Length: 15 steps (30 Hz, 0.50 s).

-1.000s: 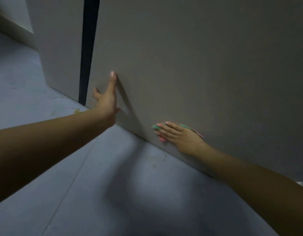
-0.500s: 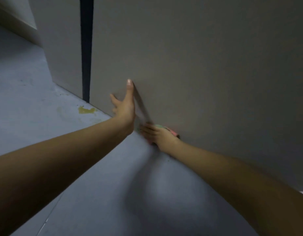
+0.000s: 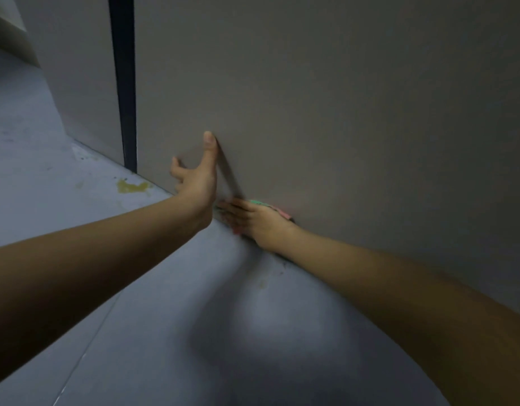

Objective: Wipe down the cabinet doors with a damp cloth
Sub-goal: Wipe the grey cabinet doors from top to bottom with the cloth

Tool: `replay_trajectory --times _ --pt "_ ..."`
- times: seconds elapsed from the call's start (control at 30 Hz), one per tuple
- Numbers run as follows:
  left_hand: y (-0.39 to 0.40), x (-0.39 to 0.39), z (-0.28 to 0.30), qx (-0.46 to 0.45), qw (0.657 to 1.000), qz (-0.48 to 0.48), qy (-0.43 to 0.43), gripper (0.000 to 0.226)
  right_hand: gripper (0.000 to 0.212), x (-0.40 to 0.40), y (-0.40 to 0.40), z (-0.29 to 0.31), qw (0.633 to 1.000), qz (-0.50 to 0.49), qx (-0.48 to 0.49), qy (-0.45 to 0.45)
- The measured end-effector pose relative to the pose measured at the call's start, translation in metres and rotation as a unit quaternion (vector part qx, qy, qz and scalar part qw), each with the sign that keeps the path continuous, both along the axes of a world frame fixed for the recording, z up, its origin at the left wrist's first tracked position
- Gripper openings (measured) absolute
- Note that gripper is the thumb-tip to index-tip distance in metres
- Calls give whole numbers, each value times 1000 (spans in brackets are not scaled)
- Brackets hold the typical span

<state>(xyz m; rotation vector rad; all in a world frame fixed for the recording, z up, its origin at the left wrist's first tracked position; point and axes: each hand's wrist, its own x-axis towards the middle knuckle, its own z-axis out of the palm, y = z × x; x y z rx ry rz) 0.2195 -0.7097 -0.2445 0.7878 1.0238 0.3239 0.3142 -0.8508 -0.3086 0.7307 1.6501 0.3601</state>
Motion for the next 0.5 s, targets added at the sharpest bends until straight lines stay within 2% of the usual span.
replay_trajectory --times 0.07,0.13,0.17,0.2,0.23,0.3,0.33,0.43,0.5 --pt "-3 1 -1 2 1000 4 2 139 58 -6 8 22 992 -112 58 18" --pt "-4 4 0 5 1000 7 1 137 52 -3 -20 21 975 -141 158 66" --pt "-5 4 2 6 1000 6 3 135 51 -5 -41 25 955 -173 229 72" --pt "-5 4 2 8 1000 6 6 133 53 -5 -62 26 934 -205 268 121" --pt "-5 4 2 9 1000 3 8 132 54 -2 -78 32 929 -239 247 139" --pt "-2 0 1 12 1000 -5 2 130 59 2 -96 55 937 -193 240 167" --pt "0 -2 0 12 1000 -10 -2 126 63 3 -102 71 936 -145 272 172" --pt "4 -3 -4 9 1000 -11 -9 113 65 -3 -91 113 884 -115 401 212" --pt "4 -3 -2 9 1000 -4 -20 109 61 -6 -66 131 851 -83 483 191"
